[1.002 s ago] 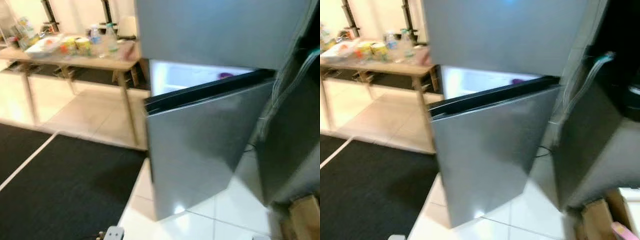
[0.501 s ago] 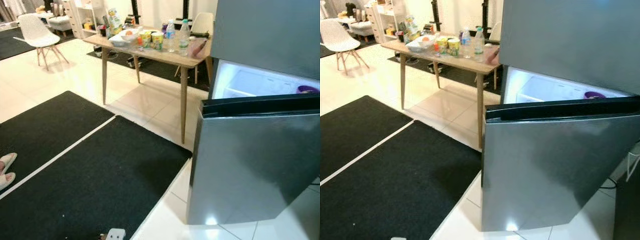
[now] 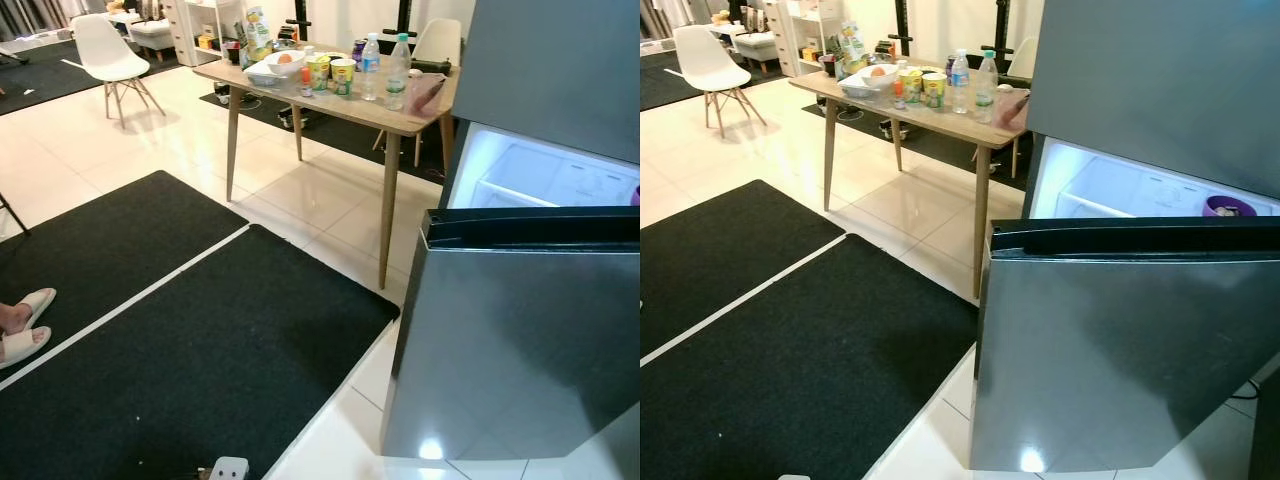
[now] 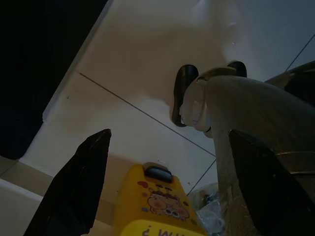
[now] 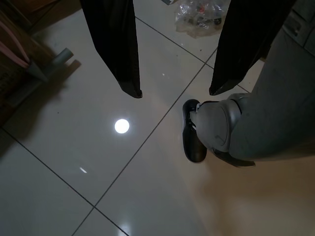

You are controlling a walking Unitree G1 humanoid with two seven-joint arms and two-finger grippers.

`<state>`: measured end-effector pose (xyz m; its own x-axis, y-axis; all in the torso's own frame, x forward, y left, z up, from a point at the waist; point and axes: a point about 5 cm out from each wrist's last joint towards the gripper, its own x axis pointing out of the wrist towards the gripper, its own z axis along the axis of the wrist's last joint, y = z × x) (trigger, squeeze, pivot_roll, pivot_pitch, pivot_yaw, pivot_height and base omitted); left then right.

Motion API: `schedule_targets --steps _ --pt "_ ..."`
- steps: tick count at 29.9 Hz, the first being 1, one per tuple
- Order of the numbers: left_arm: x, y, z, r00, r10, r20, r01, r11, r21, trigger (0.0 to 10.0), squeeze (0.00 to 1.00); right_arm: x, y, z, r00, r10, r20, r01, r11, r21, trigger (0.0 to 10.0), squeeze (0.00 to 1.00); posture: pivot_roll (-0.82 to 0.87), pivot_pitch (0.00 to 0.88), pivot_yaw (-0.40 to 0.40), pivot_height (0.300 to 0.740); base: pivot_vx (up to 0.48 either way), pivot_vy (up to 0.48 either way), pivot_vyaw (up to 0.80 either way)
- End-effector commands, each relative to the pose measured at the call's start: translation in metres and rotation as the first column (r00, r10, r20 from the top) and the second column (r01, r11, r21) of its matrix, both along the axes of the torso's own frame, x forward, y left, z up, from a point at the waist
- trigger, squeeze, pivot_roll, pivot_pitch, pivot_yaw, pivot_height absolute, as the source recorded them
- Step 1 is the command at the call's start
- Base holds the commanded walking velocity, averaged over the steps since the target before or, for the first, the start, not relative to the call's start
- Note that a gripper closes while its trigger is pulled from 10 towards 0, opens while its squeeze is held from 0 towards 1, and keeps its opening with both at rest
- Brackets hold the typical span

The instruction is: Restocking fridge

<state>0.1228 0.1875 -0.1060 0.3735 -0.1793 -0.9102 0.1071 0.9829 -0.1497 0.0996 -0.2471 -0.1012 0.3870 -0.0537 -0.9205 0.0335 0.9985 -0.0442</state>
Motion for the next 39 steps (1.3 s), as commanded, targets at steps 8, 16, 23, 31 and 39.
schedule_targets --steps 8,16,23,31,39 --pt "-0.003 0.001 -0.001 0.999 -0.043 -0.021 0.044 0.999 0.029 10.0 0.00 0.002 0.000 0.001 1.000 -0.010 0.008 0.010 1.000 0.002 10.0 0.00 -0.07 0.000 -0.001 0.740 0.285 0.000 0.00" --pt "-0.004 0.001 -0.001 0.999 -0.044 -0.020 0.045 0.998 0.034 10.0 0.00 0.003 0.001 0.001 1.000 -0.005 0.011 0.005 1.000 0.007 10.0 0.00 -0.06 0.000 0.000 0.740 0.315 0.000 0.00" --pt "-0.005 0.002 -0.002 0.999 -0.045 -0.022 0.046 0.998 0.039 10.0 0.00 0.003 0.001 0.000 1.000 -0.007 0.010 0.007 1.000 0.003 10.0 0.00 -0.06 0.000 0.002 0.740 0.318 0.000 0.00" --pt "-0.004 0.004 -0.001 1.000 -0.011 -0.014 0.012 0.999 0.044 10.0 0.00 0.004 -0.001 0.001 0.997 -0.066 0.033 0.066 0.998 0.004 10.0 0.00 -0.06 0.000 0.002 0.740 0.118 0.000 0.00" --pt "-0.005 0.003 -0.002 1.000 -0.013 -0.017 0.013 0.999 0.040 10.0 0.00 0.017 -0.018 0.009 0.980 -0.177 0.095 0.181 0.983 -0.032 10.0 0.00 -0.06 0.000 -0.001 0.740 0.000 0.000 0.00"
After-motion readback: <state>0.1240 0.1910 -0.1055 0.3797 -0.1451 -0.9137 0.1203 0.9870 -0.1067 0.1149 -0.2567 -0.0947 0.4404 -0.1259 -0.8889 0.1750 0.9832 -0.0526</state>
